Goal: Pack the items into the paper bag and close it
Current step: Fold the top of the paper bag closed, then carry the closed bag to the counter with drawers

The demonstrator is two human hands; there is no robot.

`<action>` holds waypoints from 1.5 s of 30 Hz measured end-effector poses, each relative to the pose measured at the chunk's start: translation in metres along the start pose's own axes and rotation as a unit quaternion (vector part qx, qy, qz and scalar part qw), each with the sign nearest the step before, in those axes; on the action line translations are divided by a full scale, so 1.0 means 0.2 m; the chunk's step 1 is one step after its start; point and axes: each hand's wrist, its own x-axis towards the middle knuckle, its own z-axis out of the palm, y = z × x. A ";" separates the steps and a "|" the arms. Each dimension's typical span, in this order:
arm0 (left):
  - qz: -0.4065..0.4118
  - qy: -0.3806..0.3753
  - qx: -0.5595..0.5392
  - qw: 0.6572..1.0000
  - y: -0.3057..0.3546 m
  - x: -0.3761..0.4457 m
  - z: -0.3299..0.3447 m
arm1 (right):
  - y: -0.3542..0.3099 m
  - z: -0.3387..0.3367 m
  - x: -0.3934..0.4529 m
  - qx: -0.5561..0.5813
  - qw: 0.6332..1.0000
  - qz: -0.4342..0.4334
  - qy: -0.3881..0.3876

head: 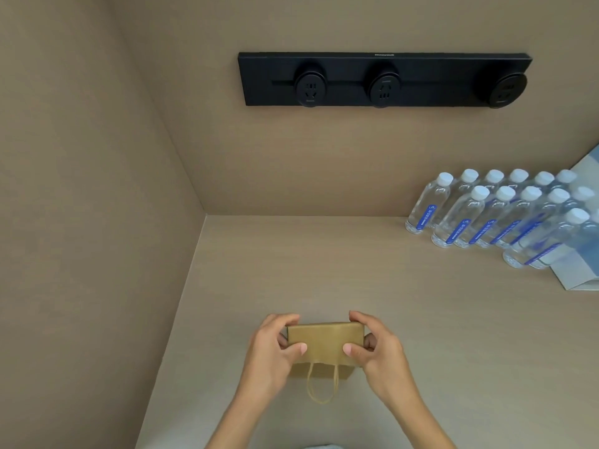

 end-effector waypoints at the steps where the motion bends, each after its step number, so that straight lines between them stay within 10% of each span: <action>1: 0.002 0.007 0.004 1.000 -0.01 0.00 0.01 | 0.02 0.00 0.00 0.011 1.000 0.006 0.010; 14: 0.024 -0.032 -0.076 0.996 -0.10 0.01 0.00 | 0.10 0.04 -0.14 0.132 0.983 0.038 0.124; 27: 0.125 -0.255 -0.105 0.953 0.33 -0.24 0.57 | 0.22 -0.54 -0.77 0.165 0.924 0.005 0.346; 45: 0.218 -0.555 -0.034 0.802 0.90 -1.28 2.22 | 0.96 -1.68 -1.87 0.251 0.700 0.066 0.665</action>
